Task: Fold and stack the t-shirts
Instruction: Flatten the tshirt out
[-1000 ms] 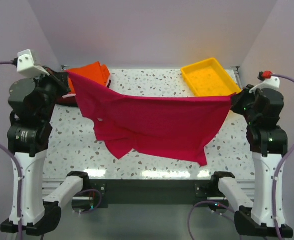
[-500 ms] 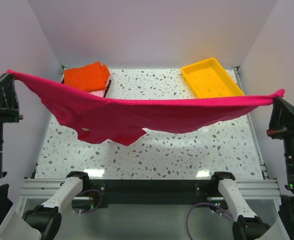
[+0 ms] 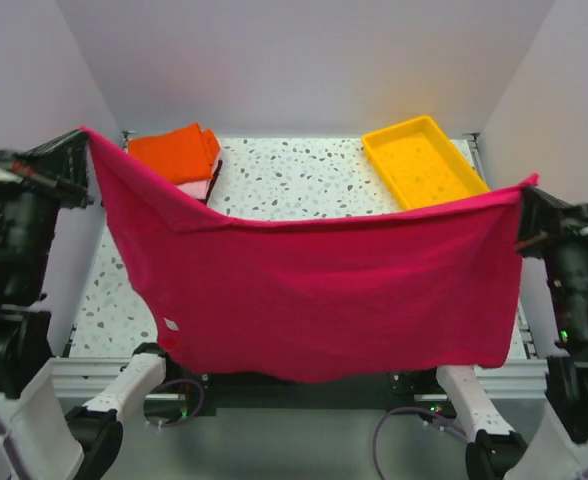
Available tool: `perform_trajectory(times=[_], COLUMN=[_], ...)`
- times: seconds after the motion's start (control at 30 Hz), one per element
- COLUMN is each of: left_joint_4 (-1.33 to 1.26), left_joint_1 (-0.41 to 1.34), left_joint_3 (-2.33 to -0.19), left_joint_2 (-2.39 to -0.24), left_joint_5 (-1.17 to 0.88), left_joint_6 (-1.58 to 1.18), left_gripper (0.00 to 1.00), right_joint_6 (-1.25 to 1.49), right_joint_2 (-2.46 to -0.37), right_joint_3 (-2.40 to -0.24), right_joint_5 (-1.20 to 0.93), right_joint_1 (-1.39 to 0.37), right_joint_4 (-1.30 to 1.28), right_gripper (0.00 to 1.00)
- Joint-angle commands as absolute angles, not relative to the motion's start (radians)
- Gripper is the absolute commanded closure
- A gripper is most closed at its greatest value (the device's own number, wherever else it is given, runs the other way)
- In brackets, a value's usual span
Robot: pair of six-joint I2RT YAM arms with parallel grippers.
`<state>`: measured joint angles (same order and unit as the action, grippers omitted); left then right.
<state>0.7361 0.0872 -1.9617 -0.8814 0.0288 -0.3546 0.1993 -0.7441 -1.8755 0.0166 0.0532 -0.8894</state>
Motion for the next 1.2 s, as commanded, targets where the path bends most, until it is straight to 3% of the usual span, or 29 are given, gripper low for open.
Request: perform_trajectory(times=[0.0, 0.17, 0.57, 0.9, 1.03, 1.17], left_joint_4=[0.631, 0.607, 0.610, 0.672, 0.629, 0.606], left_joint_1=[0.083, 0.083, 0.083, 0.083, 0.083, 0.083], left_joint_3=[-1.870, -1.890, -2.025, -2.262, -2.283, -2.278], left_joint_2=[-0.994, -1.113, -1.112, -1.013, -0.954, -0.939], left_joint_5=[-0.026, -0.054, -0.112, -0.164, -0.169, -0.179], left_joint_6=[-0.331, -0.307, -0.296, -0.327, -0.360, -0.388], left_gripper=[1.00, 1.00, 1.00, 1.00, 1.00, 1.00], right_joint_6=[0.230, 0.238, 0.206, 0.164, 0.144, 0.141], right_joint_2=[-0.814, -0.871, -0.878, -0.853, -0.870, -0.864], right_joint_3=[-1.690, -1.592, -1.698, -2.034, -2.201, -2.224], right_joint_5=[-0.028, -0.029, -0.046, -0.008, 0.031, 0.066], right_joint_1=[0.055, 0.057, 0.055, 0.057, 0.054, 0.054], right_joint_4=[-0.818, -0.735, -0.778, -0.975, -1.049, -1.075], right_gripper=[1.00, 1.00, 1.00, 1.00, 1.00, 1.00])
